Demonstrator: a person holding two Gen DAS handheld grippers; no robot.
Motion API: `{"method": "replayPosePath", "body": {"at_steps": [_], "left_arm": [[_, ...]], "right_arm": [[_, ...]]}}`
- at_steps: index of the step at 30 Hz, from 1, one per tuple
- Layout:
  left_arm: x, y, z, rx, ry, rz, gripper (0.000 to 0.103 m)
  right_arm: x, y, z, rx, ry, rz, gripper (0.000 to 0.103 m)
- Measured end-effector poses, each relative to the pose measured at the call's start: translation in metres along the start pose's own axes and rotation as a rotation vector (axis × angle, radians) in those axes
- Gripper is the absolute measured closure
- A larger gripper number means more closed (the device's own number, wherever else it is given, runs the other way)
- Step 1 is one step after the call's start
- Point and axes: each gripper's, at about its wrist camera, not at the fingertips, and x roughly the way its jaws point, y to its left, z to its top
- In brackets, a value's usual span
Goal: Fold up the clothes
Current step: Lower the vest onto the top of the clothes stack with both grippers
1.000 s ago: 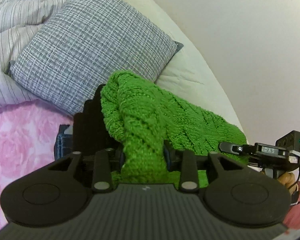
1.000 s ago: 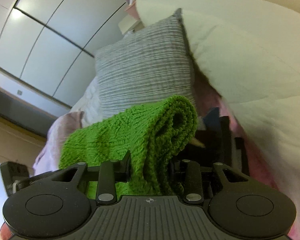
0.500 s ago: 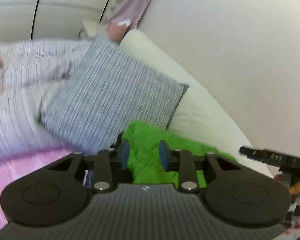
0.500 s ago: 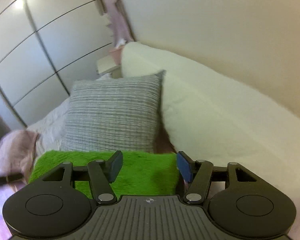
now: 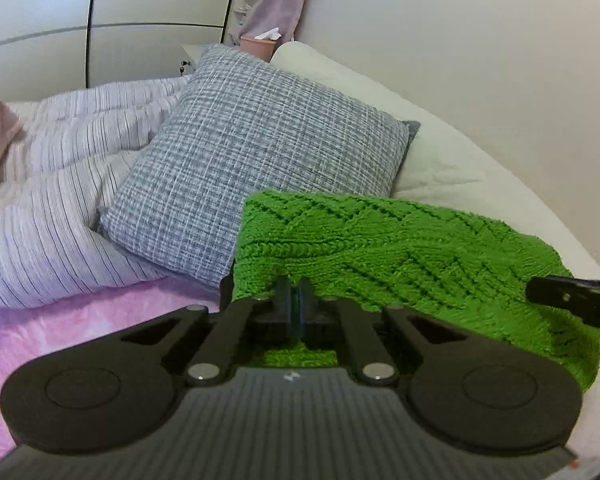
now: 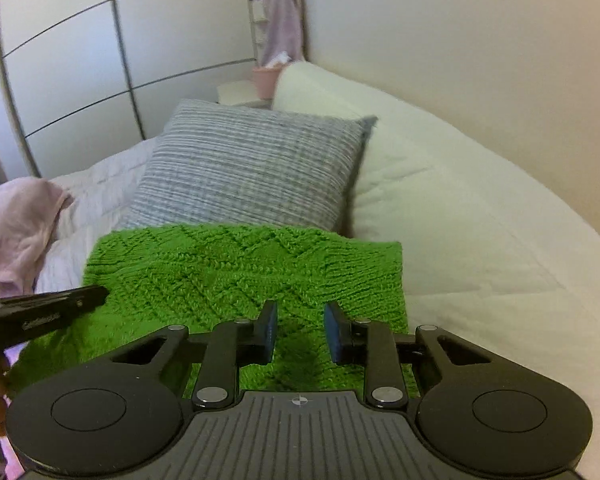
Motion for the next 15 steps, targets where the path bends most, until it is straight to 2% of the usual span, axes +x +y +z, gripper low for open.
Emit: {"method": "replayPosePath", "body": {"at_steps": [2, 5, 8, 11, 15], "left_arm": [[0.004, 0.008, -0.001, -0.013, -0.001, -0.013, 0.098], [0.006, 0.015, -0.008, -0.013, 0.003, -0.021, 0.098], [0.003, 0.017, -0.008, -0.031, 0.007, -0.03, 0.098], [-0.004, 0.017, 0.001, -0.046, 0.017, -0.035, 0.098], [-0.033, 0.009, 0.009, -0.055, 0.001, -0.039, 0.099]], "right_arm": [[-0.003, 0.006, -0.006, -0.015, -0.027, 0.01, 0.079], [0.011, 0.012, -0.017, -0.069, 0.028, 0.026, 0.079], [0.018, 0.02, -0.022, -0.133, 0.025, 0.016, 0.079], [0.008, 0.021, -0.014, -0.11, 0.026, 0.052, 0.079], [-0.007, 0.023, -0.017, -0.08, 0.025, 0.09, 0.079]]}}
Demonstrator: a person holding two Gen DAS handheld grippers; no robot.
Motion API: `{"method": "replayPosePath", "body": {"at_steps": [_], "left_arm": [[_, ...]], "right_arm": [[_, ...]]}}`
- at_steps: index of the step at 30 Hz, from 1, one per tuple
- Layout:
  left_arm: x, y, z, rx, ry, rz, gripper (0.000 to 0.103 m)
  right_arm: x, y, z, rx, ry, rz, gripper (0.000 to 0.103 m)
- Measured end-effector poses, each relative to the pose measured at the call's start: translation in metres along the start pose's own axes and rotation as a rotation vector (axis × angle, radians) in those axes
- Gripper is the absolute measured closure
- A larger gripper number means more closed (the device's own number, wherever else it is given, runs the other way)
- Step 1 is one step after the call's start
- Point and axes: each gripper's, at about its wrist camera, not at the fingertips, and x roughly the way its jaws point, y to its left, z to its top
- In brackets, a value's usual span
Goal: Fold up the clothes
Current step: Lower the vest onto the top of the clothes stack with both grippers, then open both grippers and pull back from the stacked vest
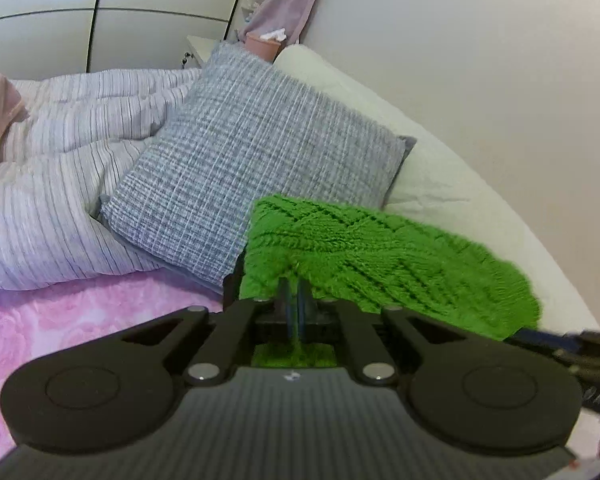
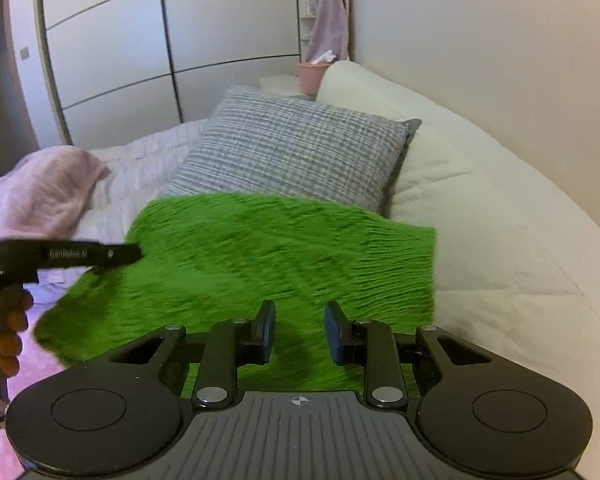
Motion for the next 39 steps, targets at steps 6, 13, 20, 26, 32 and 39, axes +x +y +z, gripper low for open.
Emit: {"method": "replayPosePath", "body": {"at_steps": [6, 13, 20, 26, 32, 39], "left_arm": [[-0.051, -0.024, -0.021, 0.076, 0.003, -0.027, 0.098], [-0.034, -0.02, -0.051, 0.091, 0.059, 0.057, 0.094], [-0.034, -0.022, -0.05, 0.11, 0.061, 0.076, 0.094], [-0.031, -0.023, -0.051, 0.119, 0.064, 0.073, 0.094], [-0.044, -0.032, -0.039, 0.09, 0.085, 0.118, 0.094], [-0.089, -0.061, -0.029, 0.116, 0.134, 0.197, 0.072]], "right_arm": [[-0.017, 0.02, -0.017, 0.0, 0.001, 0.071, 0.079], [0.001, 0.037, -0.033, -0.055, 0.069, 0.073, 0.079], [-0.03, 0.027, -0.02, -0.024, -0.02, -0.042, 0.079], [-0.013, 0.003, -0.046, 0.008, 0.074, -0.083, 0.079], [-0.021, 0.006, -0.037, 0.031, 0.074, -0.074, 0.076], [-0.059, 0.005, -0.033, 0.103, 0.074, -0.015, 0.059]]}}
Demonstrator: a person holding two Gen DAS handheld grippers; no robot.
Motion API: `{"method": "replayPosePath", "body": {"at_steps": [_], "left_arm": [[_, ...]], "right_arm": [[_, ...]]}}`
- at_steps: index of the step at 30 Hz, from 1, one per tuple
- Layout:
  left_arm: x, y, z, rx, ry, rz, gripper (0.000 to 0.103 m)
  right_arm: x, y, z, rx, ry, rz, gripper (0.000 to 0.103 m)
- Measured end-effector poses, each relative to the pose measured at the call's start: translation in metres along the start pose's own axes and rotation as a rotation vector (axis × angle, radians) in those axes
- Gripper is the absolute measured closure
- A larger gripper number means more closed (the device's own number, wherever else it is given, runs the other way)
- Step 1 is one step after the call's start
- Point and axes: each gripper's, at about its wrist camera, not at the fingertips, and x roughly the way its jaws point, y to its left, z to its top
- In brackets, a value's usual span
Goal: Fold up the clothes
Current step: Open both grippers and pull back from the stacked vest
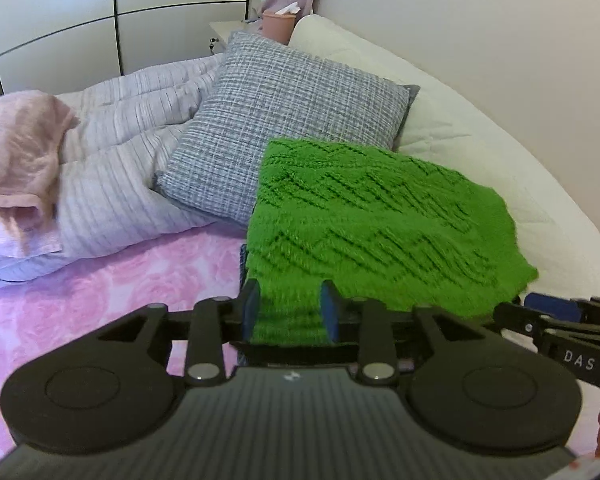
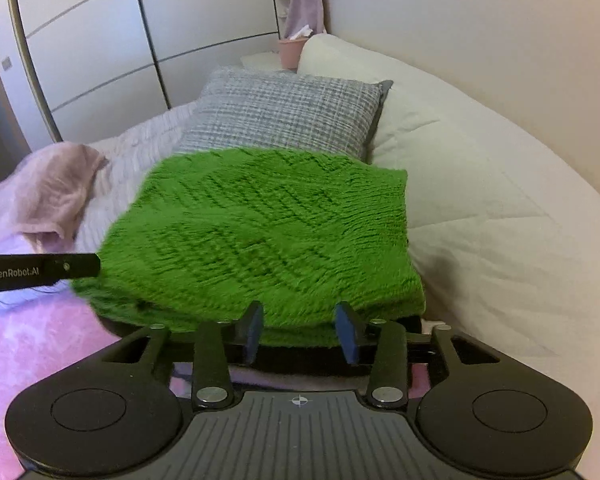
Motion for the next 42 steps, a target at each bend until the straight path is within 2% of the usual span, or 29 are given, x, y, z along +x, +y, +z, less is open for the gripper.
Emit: {"method": "replayPosePath", "body": {"at_steps": [2, 4, 6, 11, 17, 26, 42], "left_arm": [[-0.016, -0.003, -0.003, 0.003, 0.016, 0.009, 0.069], [-0.033, -0.006, -0.007, 0.004, 0.021, 0.02, 0.063], [-0.05, -0.009, -0.014, 0.003, 0.016, 0.031, 0.054], [-0.087, -0.016, -0.03, -0.006, 0.004, 0.037, 0.042], [-0.127, -0.022, -0.062, 0.025, 0.019, -0.001, 0.038], [-0.187, -0.015, -0.117, 0.068, 0.038, -0.056, 0.038], [-0.28, 0.011, -0.193, 0.102, 0.031, -0.086, 0.038]], "right_arm": [[-0.013, 0.002, -0.002, 0.008, -0.003, 0.012, 0.048], [-0.029, 0.005, -0.006, 0.015, -0.002, 0.029, 0.044], [-0.041, 0.006, -0.008, 0.015, 0.002, 0.042, 0.042], [-0.074, 0.014, -0.019, 0.004, 0.017, 0.058, 0.038], [-0.118, 0.021, -0.042, 0.05, 0.062, 0.052, 0.038], [-0.187, 0.048, -0.089, 0.088, 0.039, -0.01, 0.038], [-0.275, 0.112, -0.169, 0.078, 0.012, -0.019, 0.038]]}}
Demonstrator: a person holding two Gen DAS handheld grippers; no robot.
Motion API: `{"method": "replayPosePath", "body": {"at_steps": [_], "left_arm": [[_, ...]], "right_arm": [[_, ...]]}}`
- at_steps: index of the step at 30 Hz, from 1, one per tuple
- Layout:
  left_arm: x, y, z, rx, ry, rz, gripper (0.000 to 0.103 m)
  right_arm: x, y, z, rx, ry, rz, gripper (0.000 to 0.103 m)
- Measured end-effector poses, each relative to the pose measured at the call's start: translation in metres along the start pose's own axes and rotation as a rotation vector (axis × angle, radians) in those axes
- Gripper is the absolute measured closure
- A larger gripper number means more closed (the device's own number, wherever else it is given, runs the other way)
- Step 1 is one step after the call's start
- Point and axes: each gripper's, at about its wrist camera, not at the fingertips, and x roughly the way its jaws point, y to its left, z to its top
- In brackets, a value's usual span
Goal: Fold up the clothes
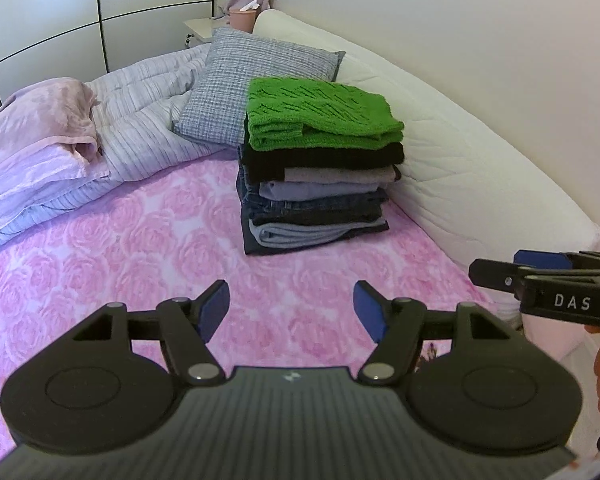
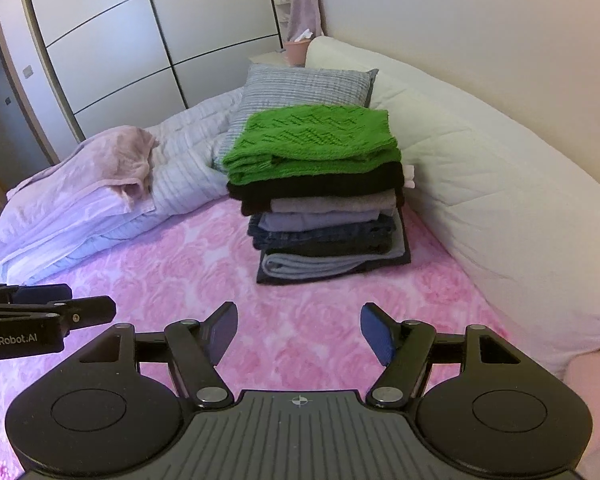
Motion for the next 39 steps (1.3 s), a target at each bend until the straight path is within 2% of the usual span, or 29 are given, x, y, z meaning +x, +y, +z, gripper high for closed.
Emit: {"method": "replayPosePath", "body": {"at_steps": [6, 13, 26, 39], "left_arm": [[-0.019, -0.005, -0.019, 0.004, 0.005, 0.0, 0.038], [-0.025, -0.021, -0.027, -0.01, 0.004, 0.018, 0.038], [-0.022, -0.051, -0.026, -0.023, 0.001, 0.026, 0.038], [-0.014, -0.075, -0.02, -0.004, -0.007, 0.02, 0.031]], "right_arm": [[-0.019, 0.011, -0.02, -0.012, 0.005, 0.011, 0.038], [-0.026, 0.013, -0.027, -0.051, 0.016, 0.043, 0.038], [-0.031, -0.006, -0.028, -0.069, 0.039, 0.06, 0.038], [-0.033, -0.035, -0.024, -0.056, 0.036, 0.055, 0.038]]}}
